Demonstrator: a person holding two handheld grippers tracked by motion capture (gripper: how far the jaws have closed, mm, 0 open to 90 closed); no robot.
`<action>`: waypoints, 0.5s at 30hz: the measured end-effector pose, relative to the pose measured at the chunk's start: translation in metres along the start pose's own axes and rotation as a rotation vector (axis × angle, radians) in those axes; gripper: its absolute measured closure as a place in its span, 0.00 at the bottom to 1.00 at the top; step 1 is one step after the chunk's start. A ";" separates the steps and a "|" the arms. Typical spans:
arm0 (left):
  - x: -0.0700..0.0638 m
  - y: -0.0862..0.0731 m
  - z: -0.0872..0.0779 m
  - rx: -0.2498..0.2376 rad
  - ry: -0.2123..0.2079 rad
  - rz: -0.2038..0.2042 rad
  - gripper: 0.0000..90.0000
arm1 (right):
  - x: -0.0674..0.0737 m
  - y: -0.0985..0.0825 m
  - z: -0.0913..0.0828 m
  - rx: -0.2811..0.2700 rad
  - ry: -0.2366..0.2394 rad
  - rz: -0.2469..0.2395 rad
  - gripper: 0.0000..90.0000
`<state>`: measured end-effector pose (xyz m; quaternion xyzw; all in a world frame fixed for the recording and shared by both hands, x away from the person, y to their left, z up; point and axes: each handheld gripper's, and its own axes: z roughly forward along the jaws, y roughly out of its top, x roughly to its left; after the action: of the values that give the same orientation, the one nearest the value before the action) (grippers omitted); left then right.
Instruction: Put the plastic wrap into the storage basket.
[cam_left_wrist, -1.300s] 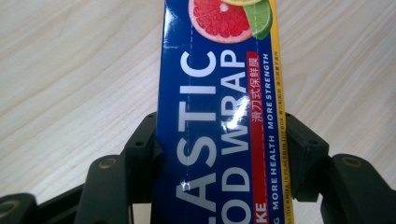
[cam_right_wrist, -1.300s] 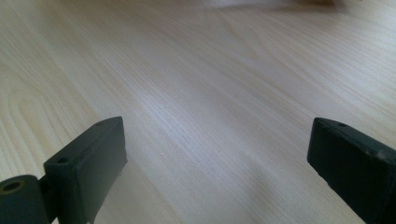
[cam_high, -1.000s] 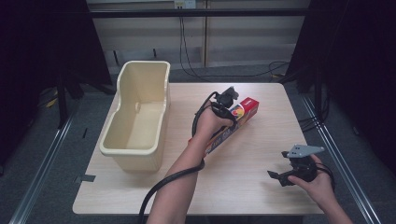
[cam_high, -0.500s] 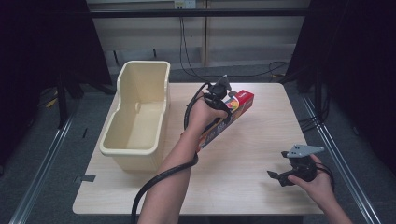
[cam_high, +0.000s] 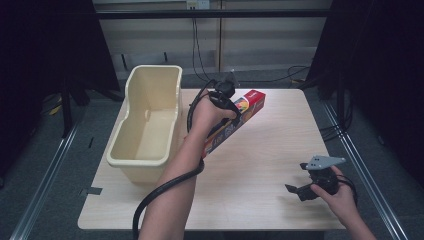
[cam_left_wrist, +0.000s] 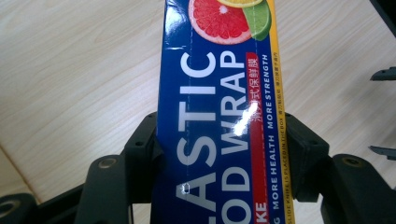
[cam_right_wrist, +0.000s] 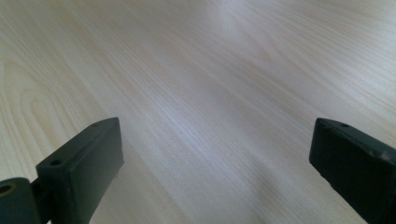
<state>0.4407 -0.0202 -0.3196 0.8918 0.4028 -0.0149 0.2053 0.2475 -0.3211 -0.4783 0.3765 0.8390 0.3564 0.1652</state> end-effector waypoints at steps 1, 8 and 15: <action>0.001 0.000 -0.003 -0.005 0.001 -0.005 0.45 | 0.000 0.000 0.000 0.001 0.003 0.002 0.03; 0.010 -0.005 -0.021 -0.001 0.014 -0.040 0.45 | 0.000 0.000 0.000 0.004 0.003 -0.001 0.03; 0.015 -0.008 -0.036 -0.007 0.026 -0.064 0.45 | 0.001 0.000 0.001 0.006 0.003 -0.005 0.03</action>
<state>0.4402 0.0091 -0.2919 0.8778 0.4339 -0.0082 0.2028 0.2477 -0.3201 -0.4787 0.3743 0.8412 0.3541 0.1640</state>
